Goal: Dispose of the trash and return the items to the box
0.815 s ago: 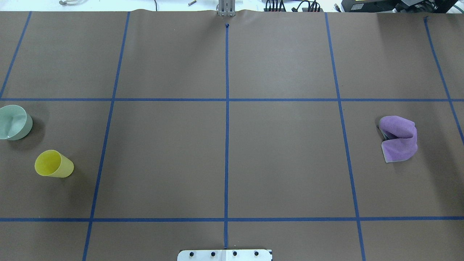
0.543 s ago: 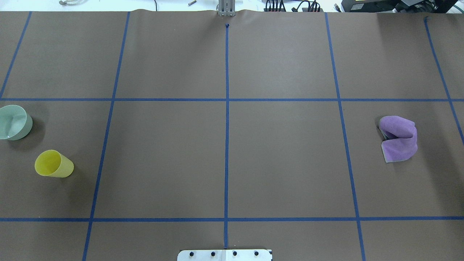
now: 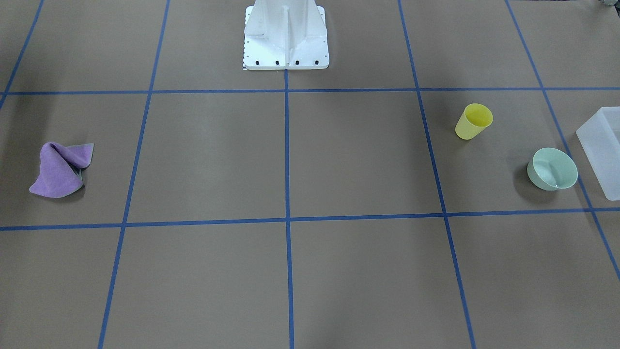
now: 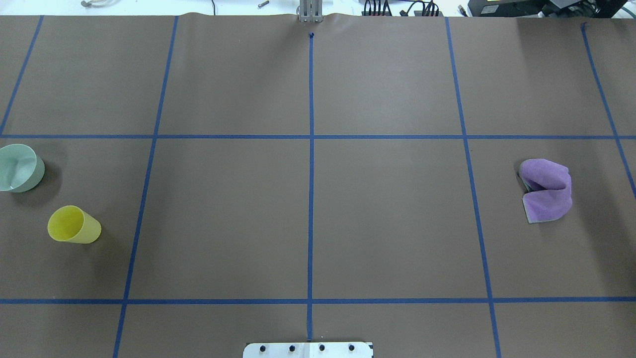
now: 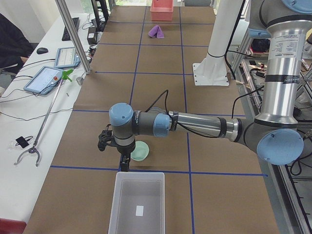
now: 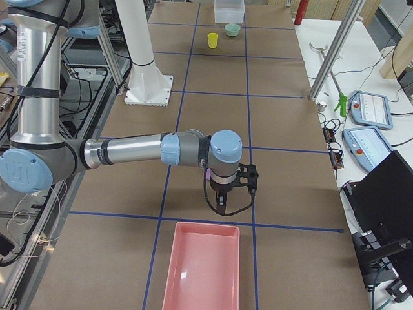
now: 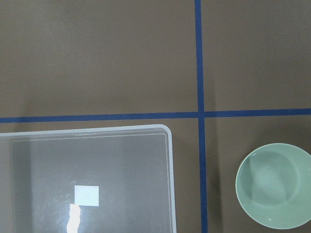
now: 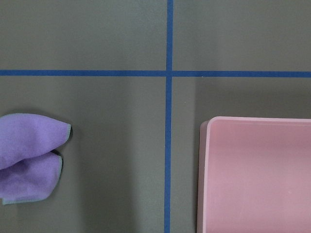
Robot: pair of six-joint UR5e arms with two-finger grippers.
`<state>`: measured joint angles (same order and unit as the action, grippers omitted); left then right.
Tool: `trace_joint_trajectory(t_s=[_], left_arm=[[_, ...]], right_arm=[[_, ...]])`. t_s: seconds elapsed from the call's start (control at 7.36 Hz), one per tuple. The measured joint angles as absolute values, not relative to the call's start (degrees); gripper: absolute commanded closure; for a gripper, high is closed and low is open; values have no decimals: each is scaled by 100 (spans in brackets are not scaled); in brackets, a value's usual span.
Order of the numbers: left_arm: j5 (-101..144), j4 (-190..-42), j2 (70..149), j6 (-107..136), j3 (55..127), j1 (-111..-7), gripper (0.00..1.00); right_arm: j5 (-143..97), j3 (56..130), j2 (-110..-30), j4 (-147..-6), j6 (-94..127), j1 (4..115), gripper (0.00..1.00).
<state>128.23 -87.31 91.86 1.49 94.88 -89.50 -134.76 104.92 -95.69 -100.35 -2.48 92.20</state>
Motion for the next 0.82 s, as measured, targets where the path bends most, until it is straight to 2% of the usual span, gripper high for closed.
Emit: trace_joint_trajectory(t_s=[0.82], left_arm=[[12796,-8746,9225,185,9641,-8934,1]], right_arm=[[-13474,10542,-9547,-10020,-255,9279,0]])
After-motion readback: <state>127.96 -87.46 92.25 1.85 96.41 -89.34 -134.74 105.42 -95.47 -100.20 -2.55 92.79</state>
